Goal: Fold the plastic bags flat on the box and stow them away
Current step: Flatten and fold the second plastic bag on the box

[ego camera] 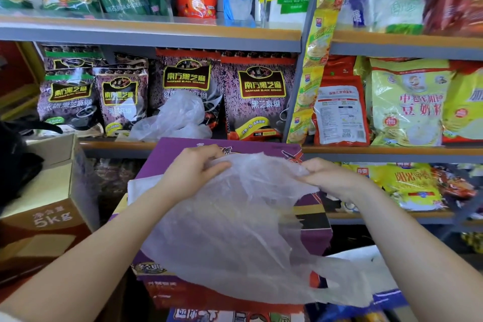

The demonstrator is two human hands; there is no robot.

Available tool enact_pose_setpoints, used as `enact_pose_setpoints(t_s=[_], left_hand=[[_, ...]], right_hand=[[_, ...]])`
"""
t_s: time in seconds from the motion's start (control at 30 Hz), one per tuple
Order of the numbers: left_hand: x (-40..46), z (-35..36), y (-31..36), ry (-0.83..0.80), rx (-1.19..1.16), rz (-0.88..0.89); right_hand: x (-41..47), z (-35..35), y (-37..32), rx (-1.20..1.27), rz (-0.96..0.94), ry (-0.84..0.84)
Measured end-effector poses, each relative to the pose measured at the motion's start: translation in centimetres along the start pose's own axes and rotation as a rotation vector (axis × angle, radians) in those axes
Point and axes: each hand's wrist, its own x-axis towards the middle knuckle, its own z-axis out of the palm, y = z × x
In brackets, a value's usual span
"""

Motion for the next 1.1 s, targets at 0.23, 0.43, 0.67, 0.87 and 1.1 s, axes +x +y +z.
enact_pose_setpoints(t_s=[0.23, 0.43, 0.67, 0.87, 1.1], left_hand=[[-1.5, -0.1, -1.8, -0.053, -0.044, 0.157], [-2.3, -0.4, -2.7, -0.041, -0.042, 0.122], [-2.6, -1.1, -4.1, 0.011, -0.037, -0.012], [-2.1, -1.2, -4.1, 0.019, -0.065, -0.048], [-2.1, -1.1, -4.6, -0.037, -0.065, 0.034]], right_hand=[[2.0, 0.6, -0.3, 0.859, 0.276, 0.199], [2.9, 1.4, -1.9, 1.093, 0.118, 0.183], [2.5, 1.0, -1.5, 1.247, -0.252, -0.08], [3.0, 1.8, -2.3, 1.433, -0.379, 0.175], [4.6, 1.8, -1.2, 0.337, -0.022, 0.599]])
